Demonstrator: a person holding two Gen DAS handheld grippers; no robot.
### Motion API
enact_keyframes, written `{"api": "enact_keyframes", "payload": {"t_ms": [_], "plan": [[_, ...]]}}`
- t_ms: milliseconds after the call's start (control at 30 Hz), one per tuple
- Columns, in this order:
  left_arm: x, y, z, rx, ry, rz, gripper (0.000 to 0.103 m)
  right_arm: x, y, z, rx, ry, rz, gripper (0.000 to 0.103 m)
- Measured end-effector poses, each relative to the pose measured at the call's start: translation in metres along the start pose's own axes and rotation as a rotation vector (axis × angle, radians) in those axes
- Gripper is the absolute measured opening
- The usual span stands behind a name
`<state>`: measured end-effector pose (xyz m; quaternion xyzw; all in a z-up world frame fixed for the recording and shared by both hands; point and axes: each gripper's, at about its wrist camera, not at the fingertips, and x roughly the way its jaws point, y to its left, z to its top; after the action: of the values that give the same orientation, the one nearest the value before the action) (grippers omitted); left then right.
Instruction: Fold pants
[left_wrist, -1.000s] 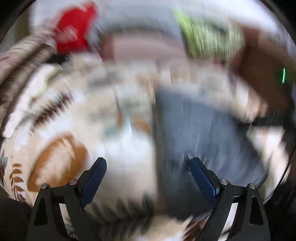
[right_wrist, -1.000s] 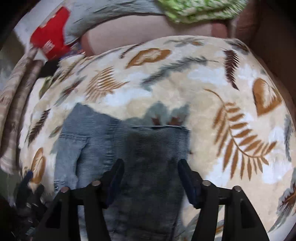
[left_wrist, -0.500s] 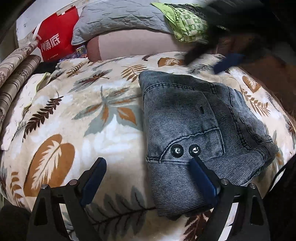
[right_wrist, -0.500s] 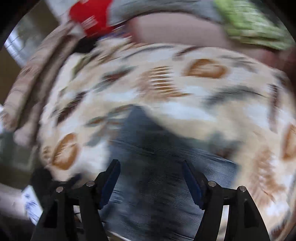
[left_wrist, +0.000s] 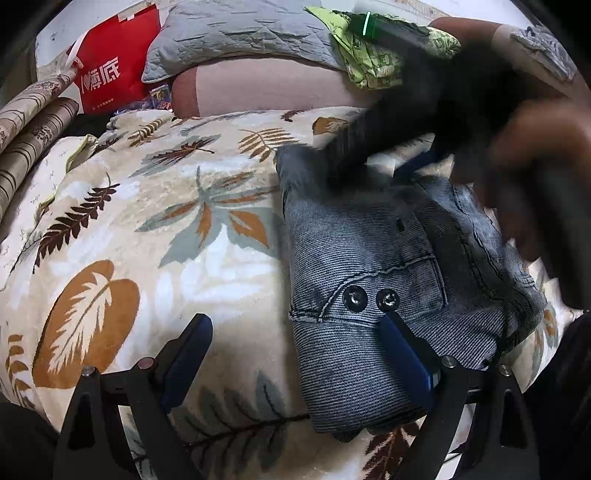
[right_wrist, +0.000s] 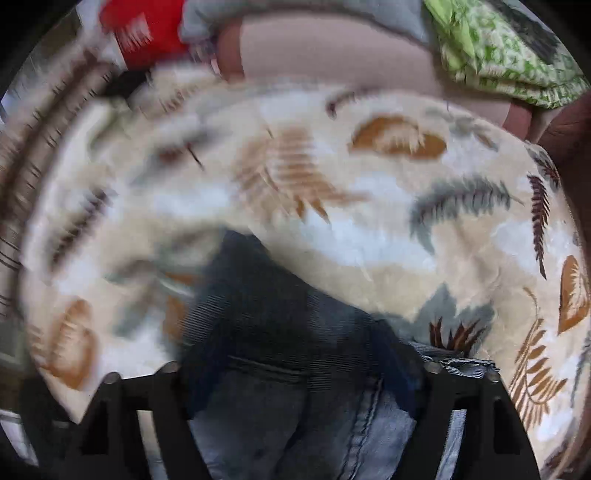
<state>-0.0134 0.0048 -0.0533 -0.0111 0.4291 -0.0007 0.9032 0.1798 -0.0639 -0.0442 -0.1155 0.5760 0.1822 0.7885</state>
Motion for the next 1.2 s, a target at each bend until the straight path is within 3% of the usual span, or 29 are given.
{"api": "enact_keyframes", "payload": {"t_ms": [67,167,267,400,467,500,700,733,767,800,833,867,900,1067,1133,1167,1200], "plan": [[-0.001,0.002,0.0,-0.004,-0.005,-0.009,0.093,0.004,-0.002,-0.005,-0.017,-0.035,0.004,0.08],[-0.007,0.009,0.003,-0.048,-0.013,-0.041,0.092,-0.04,-0.017,-0.022,0.06,-0.129,0.075,0.08],[-0.021,0.019,0.006,-0.109,-0.063,-0.047,0.092,-0.085,-0.044,-0.059,0.142,-0.21,0.107,0.081],[-0.024,0.03,0.011,-0.175,-0.085,-0.027,0.092,-0.093,-0.074,-0.123,0.25,-0.18,0.176,0.082],[-0.006,0.02,0.01,-0.116,0.018,-0.01,0.092,-0.045,-0.078,-0.148,0.22,-0.017,0.102,0.082],[0.0,0.014,0.007,-0.078,0.044,-0.003,0.092,-0.034,-0.08,-0.152,0.223,-0.027,0.109,0.082],[-0.043,0.011,0.02,-0.098,-0.129,0.041,0.092,-0.096,-0.088,-0.171,0.291,-0.269,0.154,0.082],[-0.037,0.004,0.02,-0.065,-0.108,0.058,0.093,-0.095,-0.09,-0.176,0.3,-0.276,0.175,0.083],[-0.027,-0.003,0.018,-0.024,-0.056,0.066,0.093,-0.088,-0.09,-0.181,0.305,-0.259,0.183,0.084],[-0.011,-0.013,0.013,0.036,0.028,0.083,0.093,-0.066,-0.088,-0.187,0.294,-0.182,0.149,0.084],[0.001,-0.021,0.006,0.094,0.063,0.119,0.093,-0.047,-0.087,-0.191,0.293,-0.116,0.124,0.084],[-0.006,-0.02,0.006,0.091,0.007,0.12,0.093,-0.038,-0.091,-0.197,0.321,-0.11,0.145,0.086],[-0.012,-0.019,0.008,0.087,-0.001,0.121,0.093,-0.045,-0.097,-0.201,0.355,-0.152,0.173,0.086],[-0.032,-0.015,0.022,0.017,-0.063,0.069,0.093,-0.083,-0.105,-0.204,0.359,-0.281,0.133,0.087],[-0.017,-0.026,0.017,0.067,-0.01,0.063,0.093,-0.071,-0.099,-0.205,0.325,-0.232,0.109,0.089],[-0.002,-0.036,0.01,0.136,0.047,0.083,0.093,-0.052,-0.094,-0.205,0.29,-0.149,0.059,0.089],[0.001,-0.04,0.006,0.174,0.039,0.101,0.093,-0.044,-0.095,-0.209,0.278,-0.12,0.051,0.089]]}}
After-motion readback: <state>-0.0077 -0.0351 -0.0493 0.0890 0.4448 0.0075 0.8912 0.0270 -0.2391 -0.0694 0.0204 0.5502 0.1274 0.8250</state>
